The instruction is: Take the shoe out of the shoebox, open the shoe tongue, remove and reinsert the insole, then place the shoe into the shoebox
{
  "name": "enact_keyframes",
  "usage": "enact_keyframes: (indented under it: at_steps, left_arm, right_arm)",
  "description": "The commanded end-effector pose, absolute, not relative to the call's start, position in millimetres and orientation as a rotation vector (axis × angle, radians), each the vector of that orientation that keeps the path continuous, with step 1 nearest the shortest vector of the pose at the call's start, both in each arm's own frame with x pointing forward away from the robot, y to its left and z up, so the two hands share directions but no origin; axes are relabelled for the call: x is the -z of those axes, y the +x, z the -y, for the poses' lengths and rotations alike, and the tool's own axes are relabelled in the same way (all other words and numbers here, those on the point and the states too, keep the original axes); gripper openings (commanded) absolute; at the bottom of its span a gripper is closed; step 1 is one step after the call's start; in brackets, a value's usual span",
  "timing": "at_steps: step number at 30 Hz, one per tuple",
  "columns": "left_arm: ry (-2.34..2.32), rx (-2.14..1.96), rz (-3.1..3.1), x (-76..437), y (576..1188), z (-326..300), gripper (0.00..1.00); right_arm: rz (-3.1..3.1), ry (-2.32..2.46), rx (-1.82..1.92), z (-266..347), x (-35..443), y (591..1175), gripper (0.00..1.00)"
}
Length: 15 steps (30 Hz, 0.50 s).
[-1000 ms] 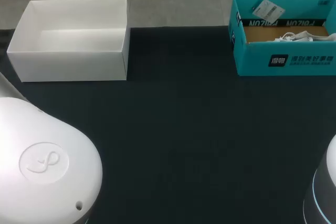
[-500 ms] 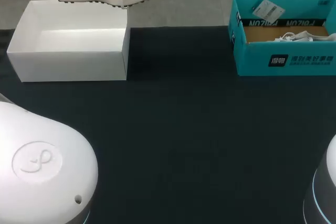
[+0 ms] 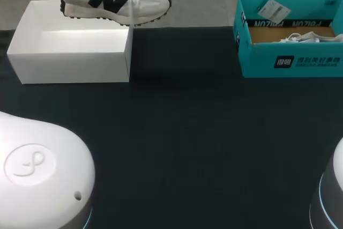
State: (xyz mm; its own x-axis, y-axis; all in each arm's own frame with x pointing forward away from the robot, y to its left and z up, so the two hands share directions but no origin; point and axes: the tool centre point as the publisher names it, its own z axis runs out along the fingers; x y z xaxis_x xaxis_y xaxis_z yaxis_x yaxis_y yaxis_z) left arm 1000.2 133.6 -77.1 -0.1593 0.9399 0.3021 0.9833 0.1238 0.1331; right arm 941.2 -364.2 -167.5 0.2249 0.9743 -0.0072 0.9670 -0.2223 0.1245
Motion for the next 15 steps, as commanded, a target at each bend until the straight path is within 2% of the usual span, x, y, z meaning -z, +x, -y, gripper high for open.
enact_keyframes:
  at_steps: [1, 11, 15]
  left_arm:
    - [-2.075, 0.838, 2.289, 77.9, 994.1, -135.8, 0.00]
    - [-2.075, 0.838, 2.289, 77.9, 994.1, -135.8, 0.00]
    - [-2.124, 0.681, 2.273, 80.9, 985.3, -125.8, 0.00]
  right_arm:
    - [-1.889, 2.375, -0.111, 364.0, 167.8, 940.2, 1.00]
    - [-1.889, 2.375, -0.111, 364.0, 167.8, 940.2, 1.00]
    - [-1.889, 2.375, -0.111, 364.0, 167.8, 940.2, 1.00]
